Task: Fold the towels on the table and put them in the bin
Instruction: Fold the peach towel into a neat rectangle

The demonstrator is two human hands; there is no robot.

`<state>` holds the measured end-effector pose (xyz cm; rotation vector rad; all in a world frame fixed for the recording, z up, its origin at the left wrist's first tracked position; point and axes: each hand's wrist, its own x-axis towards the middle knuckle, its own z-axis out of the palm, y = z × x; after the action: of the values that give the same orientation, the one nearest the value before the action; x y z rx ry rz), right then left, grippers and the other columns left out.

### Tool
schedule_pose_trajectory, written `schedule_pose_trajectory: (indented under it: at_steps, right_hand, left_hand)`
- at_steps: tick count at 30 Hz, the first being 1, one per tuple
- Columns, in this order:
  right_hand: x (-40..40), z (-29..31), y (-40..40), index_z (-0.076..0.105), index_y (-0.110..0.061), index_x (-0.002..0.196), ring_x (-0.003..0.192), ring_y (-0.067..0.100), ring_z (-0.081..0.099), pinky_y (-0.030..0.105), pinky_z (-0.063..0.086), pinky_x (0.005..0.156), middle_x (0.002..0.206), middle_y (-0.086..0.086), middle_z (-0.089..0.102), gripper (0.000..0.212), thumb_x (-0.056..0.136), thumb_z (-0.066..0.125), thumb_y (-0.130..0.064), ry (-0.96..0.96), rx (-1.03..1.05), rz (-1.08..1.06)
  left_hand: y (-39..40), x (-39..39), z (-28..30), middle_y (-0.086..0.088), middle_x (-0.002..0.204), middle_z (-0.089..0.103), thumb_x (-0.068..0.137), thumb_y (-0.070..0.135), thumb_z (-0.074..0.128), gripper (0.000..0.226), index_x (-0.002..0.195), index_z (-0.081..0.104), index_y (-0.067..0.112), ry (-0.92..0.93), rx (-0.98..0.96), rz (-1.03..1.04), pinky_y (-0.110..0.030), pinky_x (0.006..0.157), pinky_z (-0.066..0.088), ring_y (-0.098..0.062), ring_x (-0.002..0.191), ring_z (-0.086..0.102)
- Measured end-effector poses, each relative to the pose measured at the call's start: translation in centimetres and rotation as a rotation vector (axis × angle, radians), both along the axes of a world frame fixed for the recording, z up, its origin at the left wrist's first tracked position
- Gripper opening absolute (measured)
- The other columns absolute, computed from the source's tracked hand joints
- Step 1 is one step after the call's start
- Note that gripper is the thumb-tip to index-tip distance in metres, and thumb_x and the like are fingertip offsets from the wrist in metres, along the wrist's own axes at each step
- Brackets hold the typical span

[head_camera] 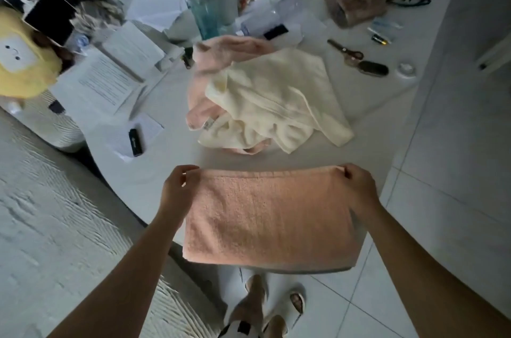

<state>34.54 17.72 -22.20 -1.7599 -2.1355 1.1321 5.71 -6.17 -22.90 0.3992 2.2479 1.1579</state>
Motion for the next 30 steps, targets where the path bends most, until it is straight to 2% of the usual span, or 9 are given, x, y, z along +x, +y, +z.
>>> schedule_pose_trajectory:
  at_steps: [4, 9, 14, 19, 21, 23, 25, 27, 30]
  right_hand:
    - [-0.9, -1.0, 0.0, 0.06, -0.003, 0.075, 0.063, 0.015, 0.05, 0.025, 0.034, 0.053, 0.068, 0.003, 0.061, 0.02, 0.089, 0.054, -0.015, -0.012, -0.01, -0.074]
    - [-1.1, -0.3, -0.1, 0.062, -0.008, 0.077, 0.06, 0.006, 0.05, 0.024, 0.036, 0.054, 0.07, -0.003, 0.063, 0.015, 0.088, 0.053, -0.013, 0.113, 0.008, -0.15]
    - [-0.6, -0.8, -0.5, 0.059, -0.015, 0.085, 0.066, 0.003, 0.051, 0.02, 0.038, 0.057, 0.073, -0.008, 0.058, 0.015, 0.097, 0.051, -0.017, -0.006, -0.01, -0.07]
    - [-0.7, -1.0, -0.6, 0.052, -0.021, 0.075, 0.06, 0.008, 0.049, 0.024, 0.033, 0.052, 0.067, -0.007, 0.054, 0.021, 0.095, 0.051, -0.014, -0.033, -0.002, -0.06]
    - [-0.7, -1.2, -0.6, 0.056, -0.018, 0.079, 0.064, 0.012, 0.054, 0.022, 0.033, 0.053, 0.069, -0.008, 0.056, 0.018, 0.095, 0.052, -0.012, -0.07, -0.023, -0.064]
    - [-0.8, -1.2, -0.7, 0.06, -0.015, 0.087, 0.075, 0.021, 0.061, 0.022, 0.035, 0.056, 0.074, -0.005, 0.059, 0.012, 0.096, 0.052, -0.013, -0.091, -0.044, -0.088]
    - [-1.4, -1.0, -1.1, 0.063, -0.01, 0.102, 0.09, 0.027, 0.063, 0.028, 0.042, 0.067, 0.093, 0.005, 0.065, 0.013, 0.096, 0.052, -0.013, -0.113, -0.005, -0.128]
    - [-2.3, -0.8, -2.1, 0.058, -0.007, 0.123, 0.11, 0.031, 0.058, 0.04, 0.047, 0.089, 0.124, 0.016, 0.059, 0.03, 0.094, 0.055, -0.01, -0.192, 0.183, -0.085]
    - [-5.3, -0.4, -6.2, 0.041, -0.003, 0.146, 0.142, 0.036, 0.035, 0.05, 0.03, 0.116, 0.154, 0.02, 0.038, 0.057, 0.092, 0.056, -0.014, -0.187, 0.426, 0.229]
  left_hand:
    - [0.8, -0.2, -1.4, 0.007, 0.095, 0.069, 0.099, 0.021, 0.053, 0.018, 0.11, 0.068, 0.019, 0.086, -0.075, 0.017, -0.017, 0.066, 0.045, -0.012, 0.088, 0.064]
    - [1.3, -0.3, -0.9, 0.021, 0.082, 0.07, 0.093, 0.021, 0.055, 0.018, 0.091, 0.067, 0.034, 0.095, -0.031, 0.113, -0.005, 0.059, 0.044, 0.01, 0.077, 0.062]
    - [1.0, -0.3, -1.4, 0.008, 0.09, 0.071, 0.097, 0.02, 0.058, 0.012, 0.1, 0.068, 0.026, 0.163, -0.152, -0.112, -0.026, 0.067, 0.049, -0.013, 0.081, 0.065]
    - [0.5, -1.2, -1.2, 0.013, 0.081, 0.071, 0.094, 0.024, 0.061, 0.01, 0.09, 0.068, 0.031, 0.169, -0.122, -0.054, -0.014, 0.056, 0.044, -0.001, 0.073, 0.064]
    - [0.7, -1.5, -1.5, 0.01, 0.084, 0.071, 0.094, 0.022, 0.062, 0.01, 0.091, 0.069, 0.029, 0.191, -0.116, -0.05, -0.018, 0.061, 0.046, -0.006, 0.075, 0.064]
    - [1.2, -1.3, -1.8, 0.001, 0.09, 0.07, 0.094, 0.019, 0.063, 0.008, 0.095, 0.07, 0.021, 0.24, -0.132, -0.084, -0.03, 0.071, 0.052, -0.016, 0.08, 0.064]
    - [1.7, -0.9, -2.1, -0.008, 0.1, 0.065, 0.092, 0.014, 0.063, 0.014, 0.104, 0.07, 0.013, 0.338, -0.168, -0.097, -0.043, 0.081, 0.054, -0.026, 0.088, 0.062]
    - [1.9, -0.1, -2.2, -0.016, 0.124, 0.056, 0.089, 0.007, 0.061, 0.035, 0.124, 0.061, 0.011, 0.519, -0.196, -0.122, -0.049, 0.095, 0.047, -0.034, 0.109, 0.055]
    - [2.1, 2.5, -2.3, -0.015, 0.16, 0.03, 0.098, 0.024, 0.05, 0.053, 0.149, 0.038, 0.015, 0.666, -0.115, -0.399, -0.049, 0.115, 0.026, -0.032, 0.147, 0.028]
